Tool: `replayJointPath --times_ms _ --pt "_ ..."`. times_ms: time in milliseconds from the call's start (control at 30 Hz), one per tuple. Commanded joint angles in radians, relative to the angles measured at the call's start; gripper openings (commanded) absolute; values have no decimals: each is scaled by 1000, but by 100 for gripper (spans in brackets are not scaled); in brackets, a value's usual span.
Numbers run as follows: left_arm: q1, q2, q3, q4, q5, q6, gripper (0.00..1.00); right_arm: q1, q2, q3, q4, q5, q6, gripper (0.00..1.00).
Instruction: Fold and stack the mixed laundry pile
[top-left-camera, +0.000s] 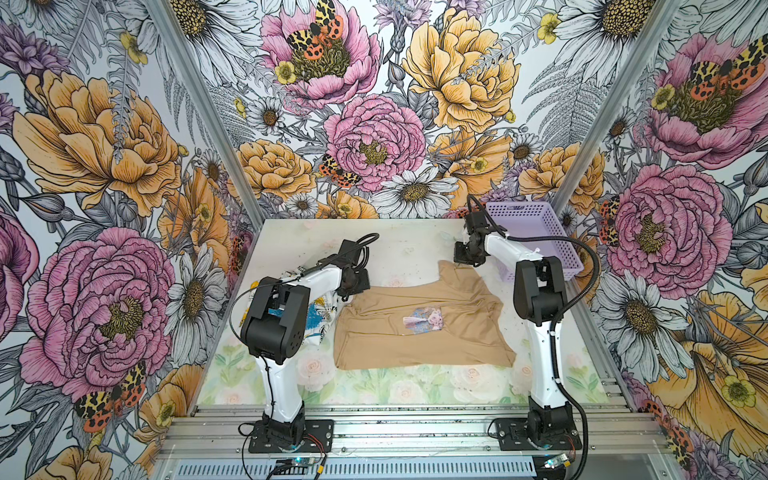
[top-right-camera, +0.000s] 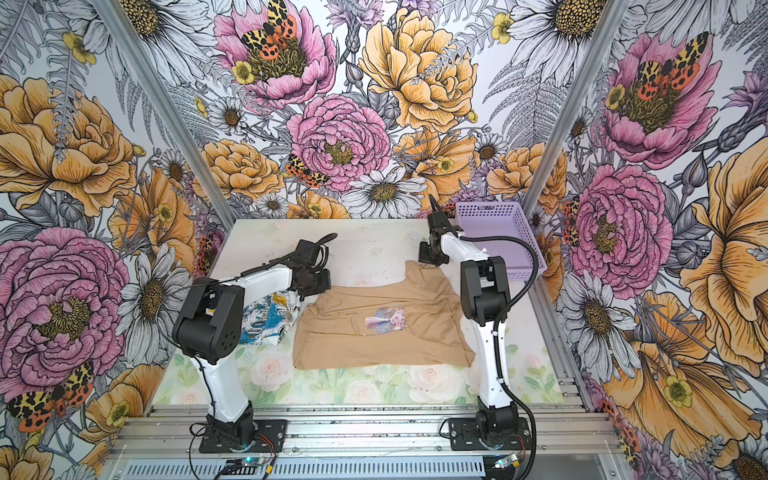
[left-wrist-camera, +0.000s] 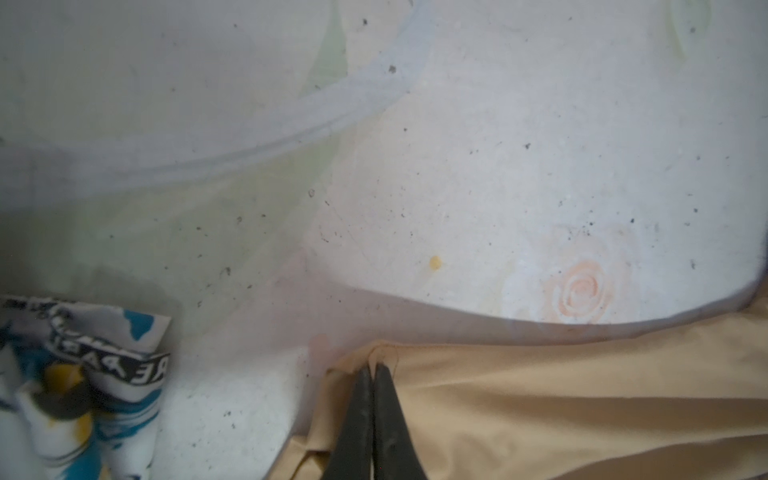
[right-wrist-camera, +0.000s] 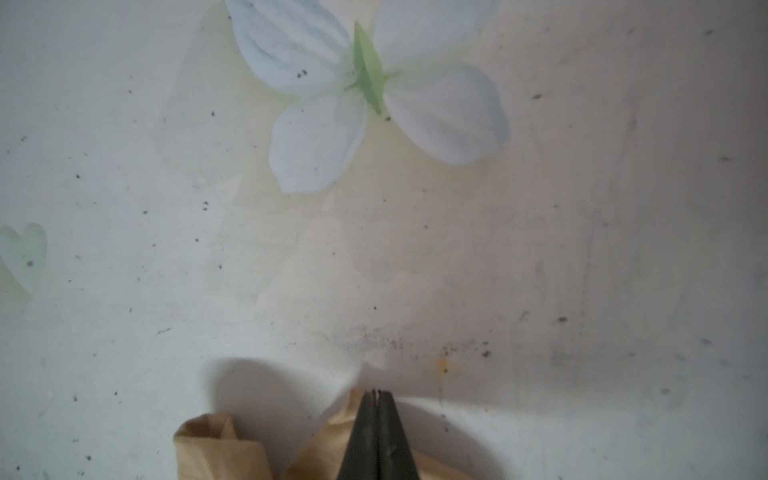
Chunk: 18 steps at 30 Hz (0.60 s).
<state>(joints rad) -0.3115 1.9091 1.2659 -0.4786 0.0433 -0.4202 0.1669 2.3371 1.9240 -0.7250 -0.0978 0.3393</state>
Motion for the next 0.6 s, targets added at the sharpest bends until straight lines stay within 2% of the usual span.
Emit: replayJointPath --times_ms 0,333,567 --pt "17 -33 45 6 14 -20 0 3 -113 28 12 40 -11 0" --pt "23 -65 49 3 23 -14 0 6 -246 -52 11 44 -29 0" --pt "22 -129 4 5 24 -11 0 16 -360 -218 53 47 -22 0"
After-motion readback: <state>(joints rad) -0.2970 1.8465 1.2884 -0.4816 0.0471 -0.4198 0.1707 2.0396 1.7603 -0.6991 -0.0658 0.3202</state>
